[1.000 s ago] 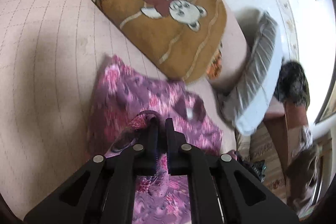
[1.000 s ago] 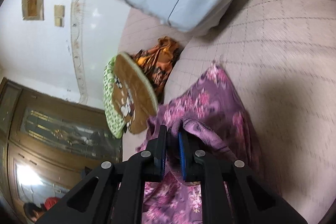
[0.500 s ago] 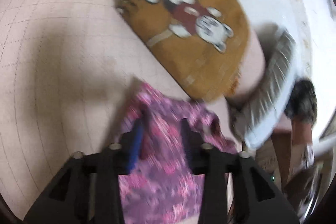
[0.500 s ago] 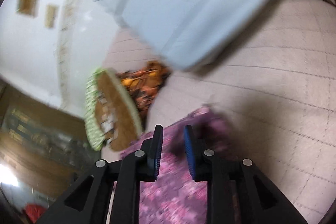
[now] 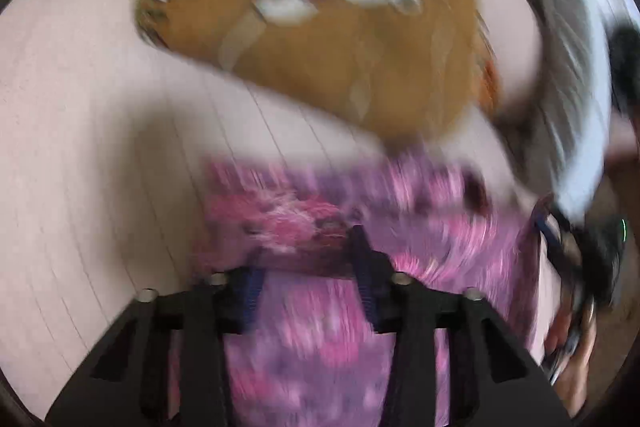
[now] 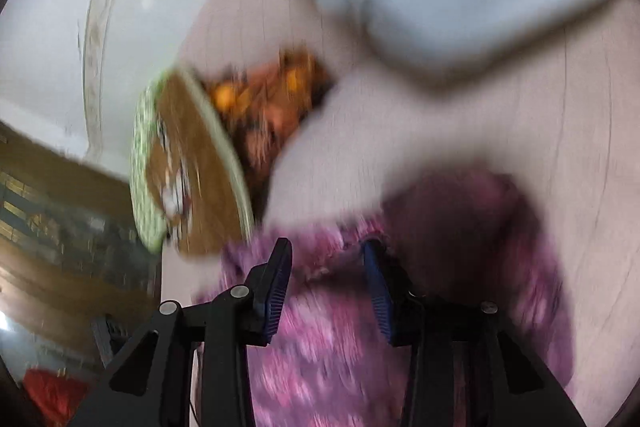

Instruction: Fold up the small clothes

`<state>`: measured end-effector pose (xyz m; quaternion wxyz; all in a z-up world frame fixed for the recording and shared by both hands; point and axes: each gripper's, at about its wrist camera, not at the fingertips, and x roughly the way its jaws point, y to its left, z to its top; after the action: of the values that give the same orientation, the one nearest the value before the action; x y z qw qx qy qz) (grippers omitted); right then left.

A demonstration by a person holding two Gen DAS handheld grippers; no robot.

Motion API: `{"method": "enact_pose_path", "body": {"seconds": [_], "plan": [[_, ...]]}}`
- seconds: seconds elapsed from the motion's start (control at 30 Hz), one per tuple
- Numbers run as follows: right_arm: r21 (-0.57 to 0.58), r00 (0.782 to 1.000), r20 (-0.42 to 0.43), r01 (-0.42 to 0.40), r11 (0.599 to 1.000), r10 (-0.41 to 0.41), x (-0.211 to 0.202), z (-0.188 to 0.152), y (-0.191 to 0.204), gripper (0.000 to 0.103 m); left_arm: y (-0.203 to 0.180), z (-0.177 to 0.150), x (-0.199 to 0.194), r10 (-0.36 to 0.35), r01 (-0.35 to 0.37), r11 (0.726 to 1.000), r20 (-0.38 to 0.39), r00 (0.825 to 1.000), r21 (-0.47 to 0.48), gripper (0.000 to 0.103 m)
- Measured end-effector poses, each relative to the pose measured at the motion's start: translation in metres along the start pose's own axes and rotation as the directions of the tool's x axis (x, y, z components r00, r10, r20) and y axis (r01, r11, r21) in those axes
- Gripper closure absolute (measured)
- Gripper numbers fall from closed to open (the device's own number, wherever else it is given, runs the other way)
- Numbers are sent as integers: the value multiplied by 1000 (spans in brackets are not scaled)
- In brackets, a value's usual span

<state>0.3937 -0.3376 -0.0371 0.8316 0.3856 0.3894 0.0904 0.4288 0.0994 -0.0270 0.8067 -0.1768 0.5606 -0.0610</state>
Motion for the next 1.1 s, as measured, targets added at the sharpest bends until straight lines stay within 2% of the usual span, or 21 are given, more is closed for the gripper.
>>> {"method": "enact_pose_path", "body": {"seconds": [0.03, 0.1, 0.2, 0.3, 0.33, 0.4, 0.5, 0.6, 0.67, 0.7, 0.77, 0.87, 0.93, 1.07, 1.1], "plan": [[-1, 1000, 22, -3, 1000, 3, -6, 6, 2, 62, 11, 13, -4, -46, 46, 996, 6, 999, -77, 73], [-36, 999, 29, -13, 999, 14, -20, 10, 6, 62, 27, 25, -13, -57, 61, 985, 31, 998, -160, 73], [-152, 999, -19, 26, 988, -30, -30, -2, 13, 62, 36, 21, -27, -82, 86, 988, 41, 996, -127, 73], [-206, 994, -104, -1, 979, -21, -28, -20, 16, 62, 36, 1, -33, -76, 78, 993, 25, 997, -93, 63], [-199, 994, -112, 0, 980, -22, -28, -25, 20, 62, 39, -9, -32, -71, 72, 994, 10, 997, -87, 63], [-148, 996, -86, -44, 988, 31, -42, -37, 14, 62, 39, -27, -29, -66, 64, 996, -29, 997, -63, 63], [-69, 998, -55, -27, 997, 23, -66, -48, -9, 61, 50, -55, -33, -50, 47, 998, -72, 996, -39, 63], [-53, 997, -62, 48, 997, -51, -81, -55, -30, 60, 64, -46, -43, -17, 12, 996, -55, 998, -91, 63], [-21, 995, -80, 64, 998, -65, -82, -59, -35, 60, 73, -38, -47, -65, 55, 985, -56, 996, -165, 57], [-15, 996, -74, 54, 998, -55, -86, -59, -36, 60, 70, -36, -44, -66, 52, 985, -81, 995, -163, 57], [-27, 997, -72, 20, 999, -22, -86, -59, -31, 60, 54, -42, -39, -51, 41, 994, -104, 993, -101, 56], [-83, 994, -106, 4, 997, -13, -62, -56, -12, 60, 30, -54, -17, -42, 40, 999, -144, 989, -17, 56], [-82, 987, -157, -25, 996, 12, -30, -55, 0, 60, 15, -60, 1, -48, 52, 999, -173, 984, 16, 56], [-45, 963, -266, -53, 998, 39, 40, -53, 22, 60, -17, -46, 21, 38, -23, 992, -123, 992, 125, 51], [-44, 964, -262, -57, 997, 43, 50, -50, 28, 60, -25, -36, 24, 65, -49, 988, -105, 992, 150, 51]]}}
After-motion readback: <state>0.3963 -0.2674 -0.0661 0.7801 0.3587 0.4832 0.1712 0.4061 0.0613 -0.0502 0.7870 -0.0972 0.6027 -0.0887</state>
